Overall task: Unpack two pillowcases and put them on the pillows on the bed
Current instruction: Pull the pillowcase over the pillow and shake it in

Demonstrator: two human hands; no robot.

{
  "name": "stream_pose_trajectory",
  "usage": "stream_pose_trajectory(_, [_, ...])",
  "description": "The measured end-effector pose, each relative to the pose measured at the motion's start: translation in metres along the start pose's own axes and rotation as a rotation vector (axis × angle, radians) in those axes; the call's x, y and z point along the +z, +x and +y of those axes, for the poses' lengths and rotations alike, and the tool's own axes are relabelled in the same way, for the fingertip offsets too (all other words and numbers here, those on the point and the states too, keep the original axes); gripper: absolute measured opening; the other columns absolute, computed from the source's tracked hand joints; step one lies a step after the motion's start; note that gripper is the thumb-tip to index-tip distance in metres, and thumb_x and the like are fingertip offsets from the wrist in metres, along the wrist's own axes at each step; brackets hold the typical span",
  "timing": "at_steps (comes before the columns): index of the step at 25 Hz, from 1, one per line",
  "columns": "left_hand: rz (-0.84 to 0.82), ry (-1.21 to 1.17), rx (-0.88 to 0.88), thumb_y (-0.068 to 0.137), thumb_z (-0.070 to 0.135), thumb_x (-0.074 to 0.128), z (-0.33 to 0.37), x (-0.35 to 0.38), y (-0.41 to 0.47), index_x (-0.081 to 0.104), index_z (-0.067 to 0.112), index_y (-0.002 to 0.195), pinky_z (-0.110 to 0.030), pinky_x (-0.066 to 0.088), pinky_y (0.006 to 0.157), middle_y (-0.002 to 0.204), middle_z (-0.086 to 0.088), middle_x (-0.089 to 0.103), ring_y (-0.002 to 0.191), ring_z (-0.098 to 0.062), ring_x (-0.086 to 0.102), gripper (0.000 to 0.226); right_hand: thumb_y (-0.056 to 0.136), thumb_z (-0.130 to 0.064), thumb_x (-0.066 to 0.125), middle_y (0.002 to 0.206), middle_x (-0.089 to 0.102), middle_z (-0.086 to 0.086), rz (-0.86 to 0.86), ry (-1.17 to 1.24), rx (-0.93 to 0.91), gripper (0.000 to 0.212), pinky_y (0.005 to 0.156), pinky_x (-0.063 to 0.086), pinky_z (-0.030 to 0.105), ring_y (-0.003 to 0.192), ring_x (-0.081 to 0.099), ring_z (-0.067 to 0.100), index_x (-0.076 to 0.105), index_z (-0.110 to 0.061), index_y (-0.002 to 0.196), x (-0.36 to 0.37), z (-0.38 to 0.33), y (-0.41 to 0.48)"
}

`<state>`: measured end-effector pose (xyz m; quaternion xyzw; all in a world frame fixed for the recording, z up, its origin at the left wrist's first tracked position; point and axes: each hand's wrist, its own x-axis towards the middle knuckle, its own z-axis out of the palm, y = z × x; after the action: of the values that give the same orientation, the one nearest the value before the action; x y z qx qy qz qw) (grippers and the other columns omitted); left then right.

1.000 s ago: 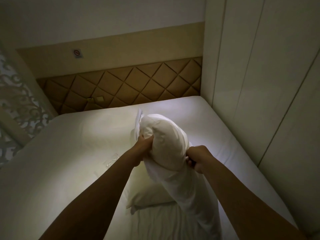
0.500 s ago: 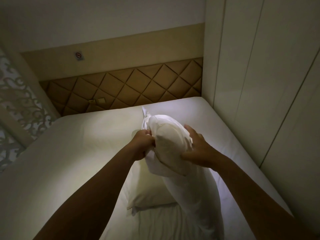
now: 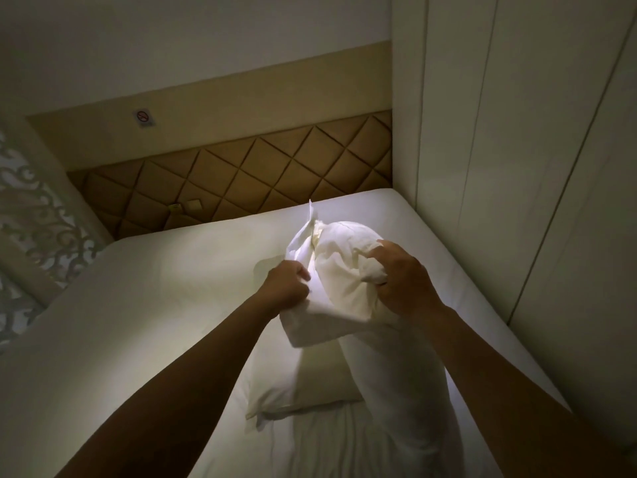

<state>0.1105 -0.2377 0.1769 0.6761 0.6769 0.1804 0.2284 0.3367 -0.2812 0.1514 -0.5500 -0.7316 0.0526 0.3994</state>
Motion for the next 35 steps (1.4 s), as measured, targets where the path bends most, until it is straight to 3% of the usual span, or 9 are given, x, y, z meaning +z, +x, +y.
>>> stream_pose_trajectory(3, [-0.110,0.666,-0.001,0.081,0.025,0.069,-0.005,0.020,-0.014,0.056,0.013,0.112,-0.035,0.049,0.088,0.122,-0.013,0.049,0.111,-0.032,0.053,0.036,0.084,-0.020,0.074,0.121,0.066,0.010,0.058,0.013,0.088,0.033,0.087,0.047,0.027,0.102,0.065,0.031,0.065,-0.008,0.114,-0.008,0.007,-0.002])
stream_pose_trajectory(5, [-0.018,0.827,0.312,0.084,0.027,0.066,-0.002,0.039,-0.020,0.056,0.018,0.121,-0.038,0.046,0.093,0.130,-0.012,0.046,0.116,-0.033,0.049,0.040,0.085,-0.022,0.072,0.120,0.066,0.008,0.070,0.035,0.106,0.031,0.086,0.044,0.024,0.103,0.064,0.029,0.065,-0.009,0.113,-0.012,0.009,-0.006])
stream_pose_trajectory(7, [-0.100,0.553,0.652,0.090,0.019,0.061,0.011,0.056,-0.027,0.066,0.018,0.115,-0.031,0.049,0.096,0.125,-0.005,0.058,0.113,-0.024,0.057,0.025,0.087,-0.028,0.069,0.119,0.066,0.007,0.049,0.057,0.112,0.033,0.088,0.049,0.028,0.103,0.064,0.027,0.064,-0.010,0.114,-0.013,0.011,-0.010])
stream_pose_trajectory(10, [-0.258,0.315,0.679,0.094,0.019,0.060,0.030,0.078,-0.032,0.071,0.016,0.109,-0.029,0.052,0.097,0.115,0.001,0.068,0.103,-0.015,0.063,0.019,0.088,-0.040,0.061,0.114,0.067,0.005,0.038,0.115,0.150,0.037,0.090,0.055,0.035,0.100,0.065,0.024,0.063,-0.013,0.113,-0.016,0.019,-0.015])
stream_pose_trajectory(14, [-0.379,0.388,0.736,0.089,0.037,0.063,0.034,0.102,-0.034,0.068,0.021,0.120,-0.028,0.053,0.095,0.117,0.005,0.069,0.103,-0.012,0.066,0.035,0.092,-0.035,0.065,0.114,0.067,0.003,0.026,0.185,0.201,0.032,0.093,0.046,0.022,0.101,0.062,0.016,0.062,-0.014,0.115,-0.026,0.029,-0.017])
stream_pose_trajectory(21, [-0.625,0.065,0.372,0.101,0.036,0.045,0.070,0.109,-0.035,0.061,0.015,0.125,-0.028,0.046,0.097,0.120,-0.004,0.064,0.105,-0.014,0.059,0.035,0.090,-0.034,0.069,0.118,0.066,0.002,0.017,0.175,0.218,0.035,0.092,0.046,0.023,0.106,0.061,0.020,0.062,-0.015,0.119,-0.035,0.038,-0.019])
stream_pose_trajectory(25, [-0.647,0.276,0.544,0.096,0.034,0.056,0.063,0.110,-0.038,0.068,0.015,0.112,-0.031,0.052,0.091,0.106,-0.004,0.068,0.094,-0.017,0.064,0.028,0.090,-0.037,0.069,0.118,0.066,0.001,0.013,0.194,0.249,0.039,0.091,0.045,0.018,0.104,0.060,0.015,0.061,-0.015,0.120,-0.037,0.041,-0.020])
stream_pose_trajectory(30, [-0.534,0.730,0.848,0.090,0.032,0.058,0.064,0.112,-0.042,0.062,0.023,0.125,-0.042,0.025,0.111,0.116,0.003,0.066,0.114,-0.020,0.054,0.037,0.089,-0.036,0.070,0.112,0.066,0.001,0.021,0.184,0.262,0.035,0.075,0.034,0.001,0.094,0.054,0.007,0.060,-0.016,0.117,-0.038,0.046,-0.017])
stream_pose_trajectory(35, [-0.564,0.593,0.774,0.087,0.026,0.061,0.067,0.107,-0.042,0.059,0.022,0.128,-0.039,0.057,0.088,0.112,-0.003,0.067,0.100,-0.022,0.065,0.041,0.088,-0.035,0.071,0.108,0.066,0.001,0.025,0.186,0.268,0.033,0.074,0.039,0.009,0.094,0.059,0.014,0.060,-0.016,0.114,-0.039,0.049,-0.015])
